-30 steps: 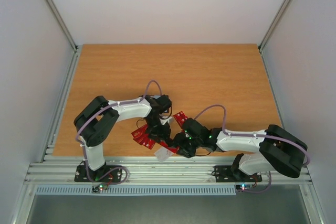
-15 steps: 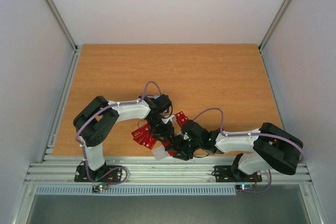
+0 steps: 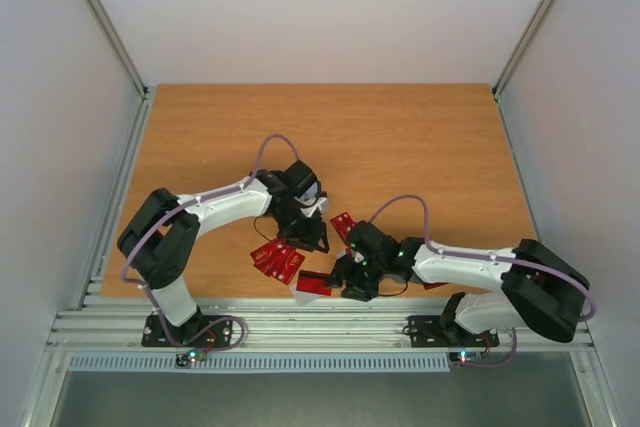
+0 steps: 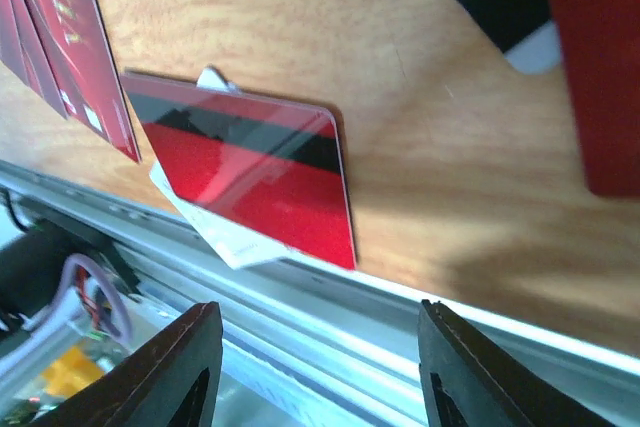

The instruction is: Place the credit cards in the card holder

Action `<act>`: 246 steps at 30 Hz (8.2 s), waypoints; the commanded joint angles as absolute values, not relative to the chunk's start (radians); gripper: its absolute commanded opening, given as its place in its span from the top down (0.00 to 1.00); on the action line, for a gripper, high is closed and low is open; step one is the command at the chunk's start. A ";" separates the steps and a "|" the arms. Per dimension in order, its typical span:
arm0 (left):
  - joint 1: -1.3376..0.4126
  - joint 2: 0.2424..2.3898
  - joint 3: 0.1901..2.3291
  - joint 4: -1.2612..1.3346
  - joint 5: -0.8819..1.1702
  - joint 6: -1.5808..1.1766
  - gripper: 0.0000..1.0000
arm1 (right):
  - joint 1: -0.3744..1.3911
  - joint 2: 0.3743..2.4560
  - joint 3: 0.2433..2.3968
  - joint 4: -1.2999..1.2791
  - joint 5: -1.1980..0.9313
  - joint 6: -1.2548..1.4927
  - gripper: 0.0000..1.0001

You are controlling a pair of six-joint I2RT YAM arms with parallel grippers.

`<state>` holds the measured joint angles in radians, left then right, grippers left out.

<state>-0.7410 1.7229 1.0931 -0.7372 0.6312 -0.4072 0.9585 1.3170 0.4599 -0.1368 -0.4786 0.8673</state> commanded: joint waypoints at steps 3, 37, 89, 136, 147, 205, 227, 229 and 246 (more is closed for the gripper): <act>-0.740 1.810 1.139 -0.782 0.542 -0.325 0.52 | 0.953 1.215 0.588 -0.635 -0.415 0.640 0.44; -0.780 1.736 0.945 -0.745 0.543 -0.425 0.50 | 0.879 1.272 0.597 -0.619 -0.394 0.703 0.41; -0.827 1.754 0.965 -0.680 0.671 -0.345 0.76 | 0.977 1.365 0.372 -0.042 -0.525 0.905 0.40; -0.826 1.756 0.830 -0.527 0.744 -0.440 0.77 | 0.989 1.363 0.423 0.028 -0.458 0.864 0.90; -0.825 1.683 0.873 -0.565 0.752 -0.464 0.76 | 0.988 1.342 0.475 -0.053 -0.452 0.814 0.99; -0.423 1.484 1.391 -1.052 1.192 0.088 0.51 | 0.520 1.495 1.383 -1.186 -1.182 -0.524 0.99; -0.478 1.510 1.368 -1.080 1.284 0.095 0.89 | 0.519 1.557 1.473 -1.244 -1.201 -0.579 0.99; -0.479 1.507 1.368 -1.083 1.290 0.095 0.90 | 0.516 1.561 1.480 -1.247 -1.193 -0.580 0.99; -0.434 1.440 1.310 -0.307 1.060 -0.669 1.00 | 0.424 1.429 1.288 -0.627 -1.014 0.077 0.43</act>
